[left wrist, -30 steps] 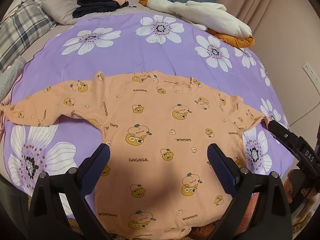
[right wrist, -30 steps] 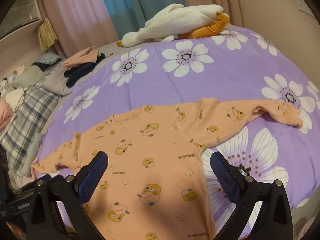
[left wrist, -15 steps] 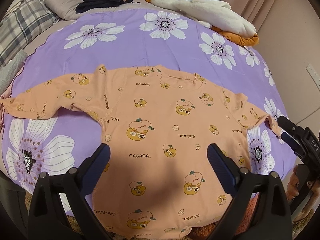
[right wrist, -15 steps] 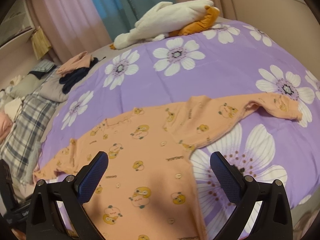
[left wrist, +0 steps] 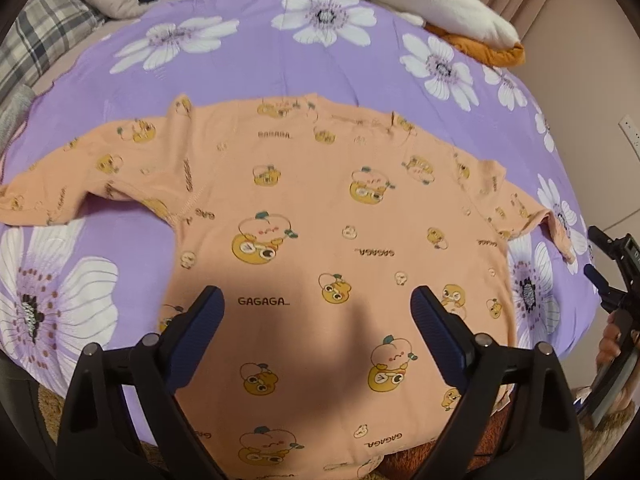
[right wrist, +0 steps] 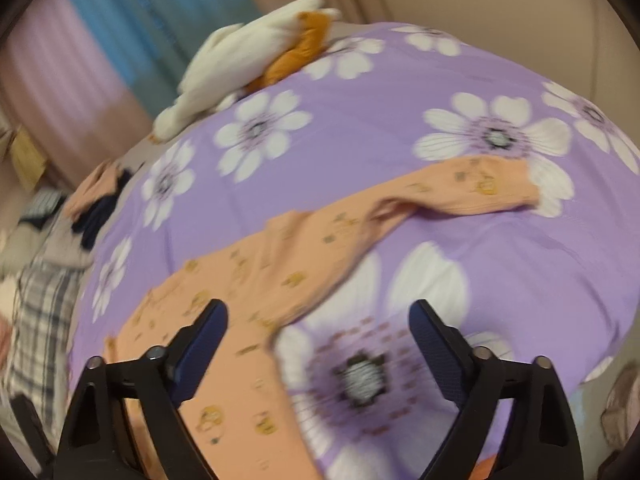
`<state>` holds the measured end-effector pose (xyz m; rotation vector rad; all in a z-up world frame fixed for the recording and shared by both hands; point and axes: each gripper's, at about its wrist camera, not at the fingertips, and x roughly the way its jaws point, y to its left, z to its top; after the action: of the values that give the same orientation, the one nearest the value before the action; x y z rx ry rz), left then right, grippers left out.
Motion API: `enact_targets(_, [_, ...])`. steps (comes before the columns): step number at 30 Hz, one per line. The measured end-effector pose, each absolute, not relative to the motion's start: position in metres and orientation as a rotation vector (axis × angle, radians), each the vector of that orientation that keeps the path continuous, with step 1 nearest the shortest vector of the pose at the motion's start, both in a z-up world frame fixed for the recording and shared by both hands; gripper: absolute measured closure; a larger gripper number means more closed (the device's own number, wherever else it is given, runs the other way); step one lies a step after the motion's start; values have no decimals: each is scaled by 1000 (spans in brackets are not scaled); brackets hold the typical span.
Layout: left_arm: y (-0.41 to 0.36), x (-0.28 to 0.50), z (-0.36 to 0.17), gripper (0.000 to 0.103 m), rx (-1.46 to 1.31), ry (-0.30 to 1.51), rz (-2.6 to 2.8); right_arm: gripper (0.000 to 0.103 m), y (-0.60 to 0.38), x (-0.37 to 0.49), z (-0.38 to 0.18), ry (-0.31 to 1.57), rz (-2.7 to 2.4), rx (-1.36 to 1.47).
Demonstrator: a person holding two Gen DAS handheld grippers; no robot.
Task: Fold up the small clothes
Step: 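Grasp the sleeve cuff of the peach sleepsuit with the right gripper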
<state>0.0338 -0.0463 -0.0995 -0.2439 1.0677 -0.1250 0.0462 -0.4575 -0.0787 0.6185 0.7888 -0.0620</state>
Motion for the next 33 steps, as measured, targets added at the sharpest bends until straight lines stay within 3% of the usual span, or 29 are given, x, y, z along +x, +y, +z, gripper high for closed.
enact_targets(4, [-47,43,-116,14,-264,1113,-119,26,-510,46,-92,783,-174,728])
enact_targets(10, [-50,53,-136,25,-265,1155,-116,29,-571,57,-123,785,-252,930])
enact_targets(16, [-49,58,-147,27,-235,1158,-104,34,-604,78,-159,816,-295,1105])
enact_targets(19, [-47,59,-150,27,-239,1161,-110,46,-613,89,-176,825,-288,1175])
enact_targets(21, [-45,61,-150,27,-253,1160,-116,60,-614,101,-182,835,-277,1163])
enact_targets(23, [-43,62,-150,27,-264,1163,-119,90,-615,109,-184,867,-317,1132])
enact_targets(26, [-40,63,-150,27,-289,1169,-124,96,-613,104,-154,808,-359,983])
enact_targets(29, [-39,62,-149,27,-304,1172,-129,96,-617,92,-128,745,-429,873])
enact_targets(33, [-40,61,-149,26,-297,1170,-131,97,-636,89,-140,772,-447,863])
